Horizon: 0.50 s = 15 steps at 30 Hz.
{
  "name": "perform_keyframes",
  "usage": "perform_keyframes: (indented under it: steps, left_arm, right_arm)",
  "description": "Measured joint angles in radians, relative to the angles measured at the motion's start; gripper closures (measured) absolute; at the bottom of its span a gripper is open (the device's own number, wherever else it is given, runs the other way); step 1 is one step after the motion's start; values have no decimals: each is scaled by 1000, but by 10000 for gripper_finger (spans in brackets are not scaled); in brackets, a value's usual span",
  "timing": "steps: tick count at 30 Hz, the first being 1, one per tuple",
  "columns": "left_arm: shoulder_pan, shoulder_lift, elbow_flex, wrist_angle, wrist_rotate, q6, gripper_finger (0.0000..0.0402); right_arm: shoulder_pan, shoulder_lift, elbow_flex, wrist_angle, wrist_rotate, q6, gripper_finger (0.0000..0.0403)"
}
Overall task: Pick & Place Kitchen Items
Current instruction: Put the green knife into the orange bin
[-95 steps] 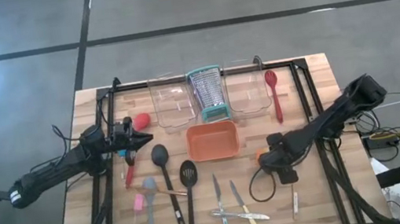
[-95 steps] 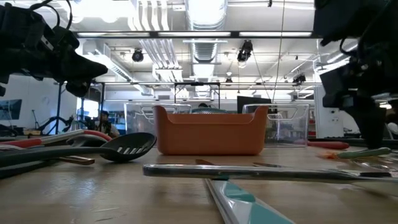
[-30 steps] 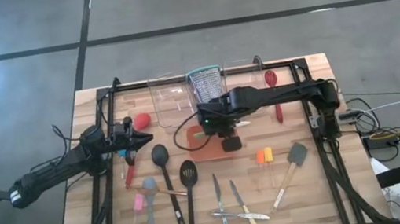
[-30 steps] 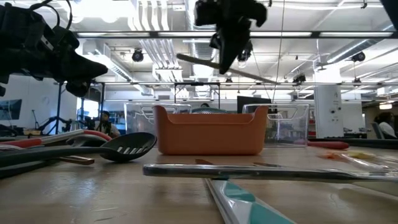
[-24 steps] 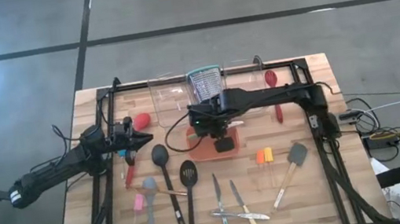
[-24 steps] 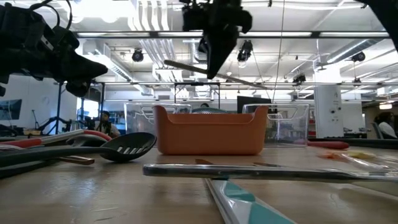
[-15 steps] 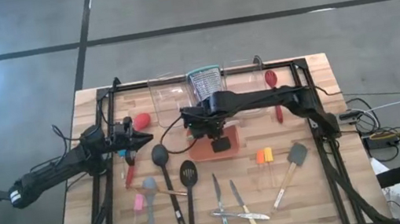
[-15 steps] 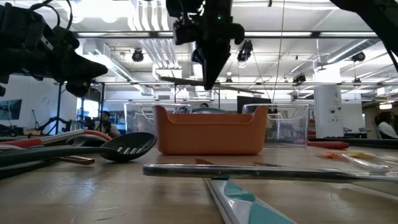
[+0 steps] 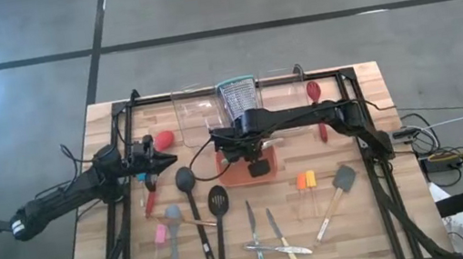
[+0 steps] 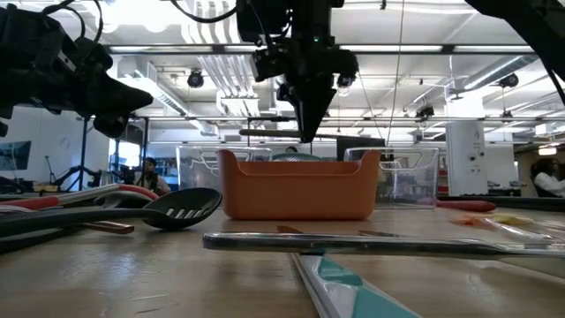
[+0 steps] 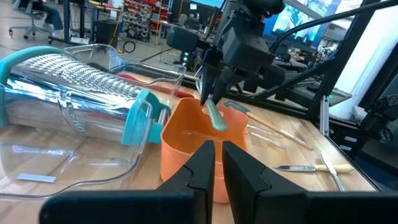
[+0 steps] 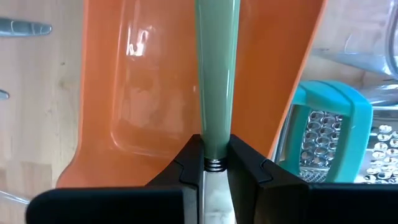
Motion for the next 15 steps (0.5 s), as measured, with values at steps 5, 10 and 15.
perform_keyframes:
  steps: [5, 10, 15]
  left_arm:
    - [0, 0, 0, 0, 0, 0, 362]
    - [0, 0, 0, 0, 0, 0, 366]
    - [0, 0, 0, 0, 0, 0, 364]
  right_arm:
    - [2, 0, 0, 42, -6, 18, 368]
    - [6, 8, 0, 63, -12, 20, 368]
    - [6, 41, 0, 69, -46, 20, 368]
